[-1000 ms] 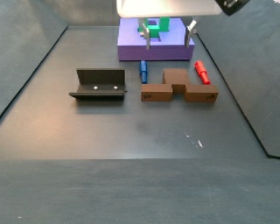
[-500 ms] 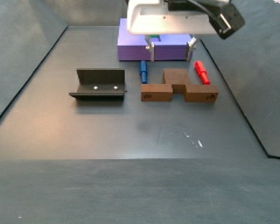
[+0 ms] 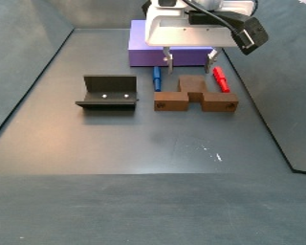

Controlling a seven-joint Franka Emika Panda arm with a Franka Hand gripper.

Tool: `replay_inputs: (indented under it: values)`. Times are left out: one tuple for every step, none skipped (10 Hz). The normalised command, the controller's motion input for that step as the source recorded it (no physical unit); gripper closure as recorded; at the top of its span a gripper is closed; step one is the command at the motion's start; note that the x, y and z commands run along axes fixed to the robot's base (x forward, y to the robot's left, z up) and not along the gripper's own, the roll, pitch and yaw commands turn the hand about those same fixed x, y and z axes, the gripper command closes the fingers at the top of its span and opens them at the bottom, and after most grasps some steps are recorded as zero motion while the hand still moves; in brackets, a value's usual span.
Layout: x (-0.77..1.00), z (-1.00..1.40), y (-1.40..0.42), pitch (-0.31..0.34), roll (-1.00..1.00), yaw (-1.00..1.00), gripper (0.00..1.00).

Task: Pick up the brown object. Move up. Place the brown object on the fixture. Regrasp the brown object. Move to above the board. Insert the brown object.
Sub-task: Pick up the brown object.

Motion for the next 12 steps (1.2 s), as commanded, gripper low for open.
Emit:
replay_inputs:
  values:
    - [0.0, -0.11, 0.0, -0.101, 0.03, 0.09, 0.0]
    - [0.0, -0.16, 0.0, -0.093, 0.03, 0.09, 0.0]
    - [0.0, -0.27, 0.0, -0.099, 0.06, 0.07, 0.0]
    - [0.0, -0.36, 0.0, -0.104, 0.07, 0.05, 0.0]
    - [0.0, -0.38, 0.0, -0.097, 0.07, 0.04, 0.0]
    - [0.0, -0.34, 0.0, -0.091, 0.07, 0.03, 0.0]
    - [0.0, -0.25, 0.0, -0.09, 0.07, 0.03, 0.0]
    - [-0.01, -0.2, 0.0, -0.083, 0.06, 0.02, 0.0]
    - [-0.01, -0.17, 0.01, -0.077, 0.06, 0.01, 0.0]
    - [0.0, -0.15, 0.0, -0.063, 0.07, 0.0, 0.0]
    - [0.0, -0.11, 0.02, -0.047, 0.09, 0.0, 0.0]
    - [0.0, -0.1, 0.09, -0.034, 0.11, 0.0, 0.0]
